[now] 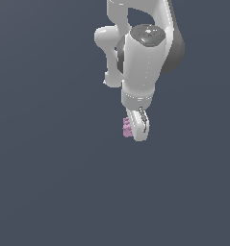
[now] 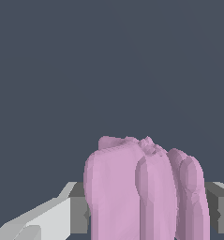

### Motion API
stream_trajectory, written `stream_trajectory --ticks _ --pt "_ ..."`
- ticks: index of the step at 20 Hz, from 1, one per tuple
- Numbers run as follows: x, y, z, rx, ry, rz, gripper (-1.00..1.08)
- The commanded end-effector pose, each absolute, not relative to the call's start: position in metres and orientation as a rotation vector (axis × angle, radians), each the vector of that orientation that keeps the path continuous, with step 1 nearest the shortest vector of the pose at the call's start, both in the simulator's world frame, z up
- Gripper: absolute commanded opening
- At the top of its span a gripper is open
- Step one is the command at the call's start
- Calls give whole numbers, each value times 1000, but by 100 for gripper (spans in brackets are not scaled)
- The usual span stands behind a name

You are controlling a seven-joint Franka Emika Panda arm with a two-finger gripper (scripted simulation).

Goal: Pick up the object and move it to a goal position.

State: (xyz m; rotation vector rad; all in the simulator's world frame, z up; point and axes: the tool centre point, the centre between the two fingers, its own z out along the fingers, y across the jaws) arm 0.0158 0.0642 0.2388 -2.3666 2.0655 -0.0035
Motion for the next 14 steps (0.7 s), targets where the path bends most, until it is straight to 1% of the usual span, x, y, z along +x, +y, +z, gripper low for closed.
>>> stream_trajectory --ticks 1,7,14 --pt "19 66 261 -2368 2067 -2 -100" --pt "25 71 295 -2368 2065 -1 -100" --pt "29 73 311 -2369 2064 -1 -100"
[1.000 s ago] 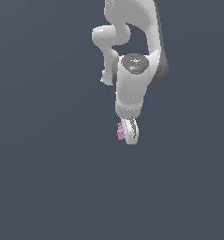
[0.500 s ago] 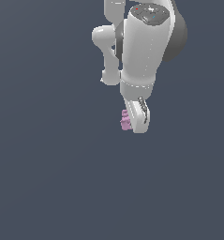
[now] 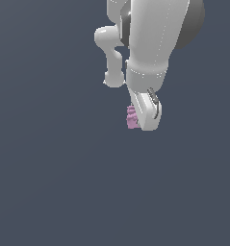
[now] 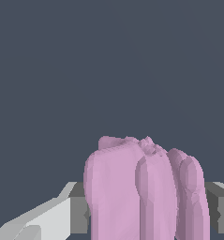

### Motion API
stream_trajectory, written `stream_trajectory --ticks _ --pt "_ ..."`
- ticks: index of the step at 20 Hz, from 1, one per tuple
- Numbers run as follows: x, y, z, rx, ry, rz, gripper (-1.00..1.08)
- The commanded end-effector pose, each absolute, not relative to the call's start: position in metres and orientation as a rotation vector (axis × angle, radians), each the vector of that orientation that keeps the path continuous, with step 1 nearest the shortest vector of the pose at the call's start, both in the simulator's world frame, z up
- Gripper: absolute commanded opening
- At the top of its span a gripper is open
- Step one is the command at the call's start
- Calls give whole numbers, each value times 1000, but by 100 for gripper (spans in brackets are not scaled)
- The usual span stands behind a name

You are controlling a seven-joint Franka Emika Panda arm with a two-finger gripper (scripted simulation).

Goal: Pick up the object and move it to a goal position.

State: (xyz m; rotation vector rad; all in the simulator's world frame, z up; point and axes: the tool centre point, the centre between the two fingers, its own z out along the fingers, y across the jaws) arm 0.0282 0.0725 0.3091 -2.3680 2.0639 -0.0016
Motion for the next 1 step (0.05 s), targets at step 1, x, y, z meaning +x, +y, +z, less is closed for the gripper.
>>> stream_trajectory --ticks 1 --pt "29 73 311 -2369 2064 -1 -100"
